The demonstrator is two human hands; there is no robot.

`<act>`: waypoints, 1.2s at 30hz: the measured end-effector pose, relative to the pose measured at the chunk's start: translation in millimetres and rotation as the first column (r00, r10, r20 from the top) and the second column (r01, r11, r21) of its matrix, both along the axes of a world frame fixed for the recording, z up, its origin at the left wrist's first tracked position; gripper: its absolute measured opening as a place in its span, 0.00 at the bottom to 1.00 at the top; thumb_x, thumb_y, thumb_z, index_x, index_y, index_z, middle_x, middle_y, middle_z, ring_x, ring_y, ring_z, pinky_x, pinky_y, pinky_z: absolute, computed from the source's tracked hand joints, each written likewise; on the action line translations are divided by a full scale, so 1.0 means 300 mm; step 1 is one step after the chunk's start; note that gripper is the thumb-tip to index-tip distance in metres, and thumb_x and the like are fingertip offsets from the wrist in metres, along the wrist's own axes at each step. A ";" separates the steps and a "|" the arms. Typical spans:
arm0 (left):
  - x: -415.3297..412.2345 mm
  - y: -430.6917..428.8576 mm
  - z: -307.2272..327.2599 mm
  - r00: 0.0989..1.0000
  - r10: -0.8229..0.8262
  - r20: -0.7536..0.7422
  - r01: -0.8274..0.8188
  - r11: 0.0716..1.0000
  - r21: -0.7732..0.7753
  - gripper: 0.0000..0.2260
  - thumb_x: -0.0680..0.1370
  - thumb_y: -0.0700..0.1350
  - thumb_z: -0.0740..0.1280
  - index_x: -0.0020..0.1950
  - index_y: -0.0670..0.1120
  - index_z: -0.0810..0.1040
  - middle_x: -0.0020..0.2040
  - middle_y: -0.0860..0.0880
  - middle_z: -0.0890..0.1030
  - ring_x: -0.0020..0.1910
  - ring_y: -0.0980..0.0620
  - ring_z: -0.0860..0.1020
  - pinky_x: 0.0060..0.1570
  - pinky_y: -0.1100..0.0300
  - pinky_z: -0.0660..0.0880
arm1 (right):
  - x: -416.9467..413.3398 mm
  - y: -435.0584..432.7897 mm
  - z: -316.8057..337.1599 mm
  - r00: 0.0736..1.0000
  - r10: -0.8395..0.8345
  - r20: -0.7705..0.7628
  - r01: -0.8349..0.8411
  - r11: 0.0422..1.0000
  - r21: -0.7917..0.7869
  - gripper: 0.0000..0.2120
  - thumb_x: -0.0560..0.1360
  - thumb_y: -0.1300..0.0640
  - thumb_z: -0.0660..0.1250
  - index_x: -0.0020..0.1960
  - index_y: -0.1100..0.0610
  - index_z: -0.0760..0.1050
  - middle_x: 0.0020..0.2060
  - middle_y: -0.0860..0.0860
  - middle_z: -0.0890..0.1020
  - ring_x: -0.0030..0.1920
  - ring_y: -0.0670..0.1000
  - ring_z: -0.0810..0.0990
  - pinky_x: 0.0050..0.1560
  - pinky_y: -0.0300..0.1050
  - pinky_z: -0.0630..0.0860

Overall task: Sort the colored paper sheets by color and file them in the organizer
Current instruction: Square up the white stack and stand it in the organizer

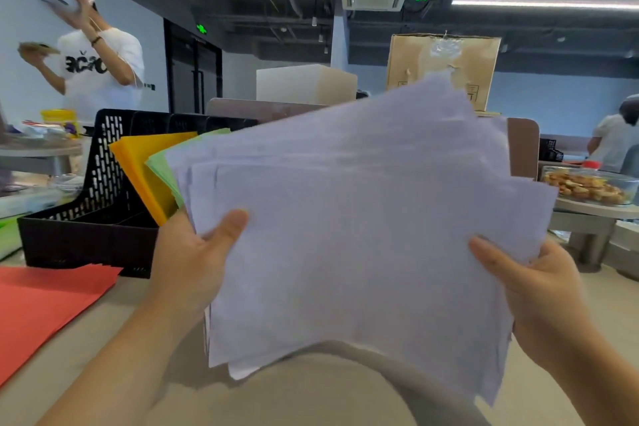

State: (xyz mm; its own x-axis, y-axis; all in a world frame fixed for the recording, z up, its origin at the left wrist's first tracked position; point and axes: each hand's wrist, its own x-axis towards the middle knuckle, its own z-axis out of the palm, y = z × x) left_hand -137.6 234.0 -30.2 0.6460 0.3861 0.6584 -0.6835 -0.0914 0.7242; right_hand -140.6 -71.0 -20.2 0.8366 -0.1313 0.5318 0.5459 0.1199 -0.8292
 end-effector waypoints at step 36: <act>0.022 0.028 -0.012 0.968 -0.206 -0.146 0.191 0.975 -0.111 0.38 0.47 0.65 0.80 0.53 0.52 0.79 0.51 0.49 0.85 0.49 0.45 0.84 0.46 0.45 0.80 | 0.004 -0.016 -0.021 0.975 0.180 -0.128 -0.203 0.959 -0.196 0.27 0.47 0.47 0.82 0.46 0.47 0.83 0.44 0.55 0.86 0.41 0.52 0.85 0.35 0.42 0.80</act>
State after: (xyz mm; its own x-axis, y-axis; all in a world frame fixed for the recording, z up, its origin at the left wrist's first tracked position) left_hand -131.0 242.5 -33.8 0.8074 0.2958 0.5104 -0.5594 0.1088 0.8217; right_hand -139.2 -75.7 -26.4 0.8891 0.1400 0.4358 0.4357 0.0336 -0.8995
